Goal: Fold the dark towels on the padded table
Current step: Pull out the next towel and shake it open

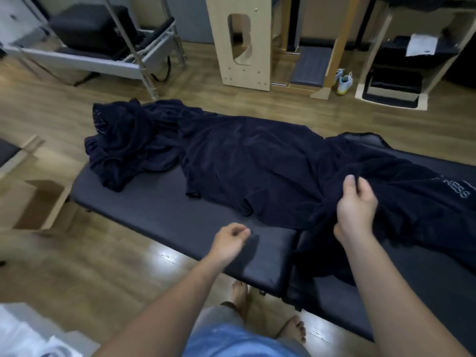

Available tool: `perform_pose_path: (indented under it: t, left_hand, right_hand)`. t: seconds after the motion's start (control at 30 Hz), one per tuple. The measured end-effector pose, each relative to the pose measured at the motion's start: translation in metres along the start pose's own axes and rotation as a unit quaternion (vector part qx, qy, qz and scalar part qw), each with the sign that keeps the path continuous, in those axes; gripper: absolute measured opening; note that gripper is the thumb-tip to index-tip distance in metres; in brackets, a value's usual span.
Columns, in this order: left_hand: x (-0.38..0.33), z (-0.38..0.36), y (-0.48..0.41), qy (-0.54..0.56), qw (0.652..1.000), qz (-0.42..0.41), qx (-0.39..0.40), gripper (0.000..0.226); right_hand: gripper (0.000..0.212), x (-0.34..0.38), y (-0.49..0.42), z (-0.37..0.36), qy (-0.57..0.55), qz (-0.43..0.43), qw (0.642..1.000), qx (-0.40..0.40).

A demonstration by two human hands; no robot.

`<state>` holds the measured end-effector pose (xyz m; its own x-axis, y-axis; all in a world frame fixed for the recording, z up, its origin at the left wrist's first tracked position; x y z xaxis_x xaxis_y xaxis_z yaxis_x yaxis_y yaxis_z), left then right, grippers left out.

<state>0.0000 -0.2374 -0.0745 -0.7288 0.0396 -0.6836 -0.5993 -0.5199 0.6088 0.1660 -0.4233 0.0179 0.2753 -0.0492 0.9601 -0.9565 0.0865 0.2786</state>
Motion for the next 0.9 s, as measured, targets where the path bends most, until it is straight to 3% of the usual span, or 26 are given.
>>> perform_pose_path:
  t: [0.13,0.33,0.47,0.6,0.67,0.73,0.8,0.9]
  left_hand:
    - [0.026,0.053,-0.041,0.144,0.983,0.093,-0.072,0.012]
    - [0.023,0.089,-0.106,0.239,0.962,0.096,-0.088,0.016]
    - [0.009,0.089,-0.14,0.188,0.98,0.05,-0.039,0.014]
    - [-0.009,0.073,-0.165,0.042,0.997,-0.059,-0.026,0.019]
    - [-0.018,0.072,-0.177,0.052,0.995,-0.037,-0.076,0.038]
    - [-0.019,0.078,-0.191,0.101,0.988,0.03,-0.116,0.063]
    - [-0.021,0.086,-0.202,0.056,0.992,0.049,-0.099,0.078]
    - [-0.022,0.099,-0.213,-0.042,0.996,0.024,-0.07,0.053]
  right_hand:
    - [0.018,-0.01,0.005,-0.021,0.057,-0.002,0.998,0.031]
    - [0.024,-0.025,0.0,-0.058,0.092,-0.054,0.994,-0.006]
    - [0.031,-0.037,0.01,-0.102,0.105,-0.094,0.99,-0.004]
    - [0.031,-0.044,0.023,-0.124,0.138,-0.096,0.986,0.015]
    - [0.012,-0.047,0.026,-0.12,0.185,-0.093,0.978,0.039]
    - [0.018,-0.046,0.027,-0.11,0.222,-0.091,0.97,0.034]
    - [0.019,-0.042,0.026,-0.101,0.226,-0.083,0.97,0.008]
    - [0.021,-0.039,0.024,-0.103,0.214,-0.085,0.973,-0.023]
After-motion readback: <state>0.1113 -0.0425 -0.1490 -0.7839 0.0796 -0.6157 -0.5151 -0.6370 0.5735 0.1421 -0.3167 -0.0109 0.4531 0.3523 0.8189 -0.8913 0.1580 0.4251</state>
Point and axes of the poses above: each hand's wrist, its own y-axis away from the middle knuckle, its own z-axis out of the back of the hand, x = y × z, the point moved 1 cm from there along -y, towards the middle knuckle, and after that the axes turned 3 degrees about z, right-handed, at the moved point
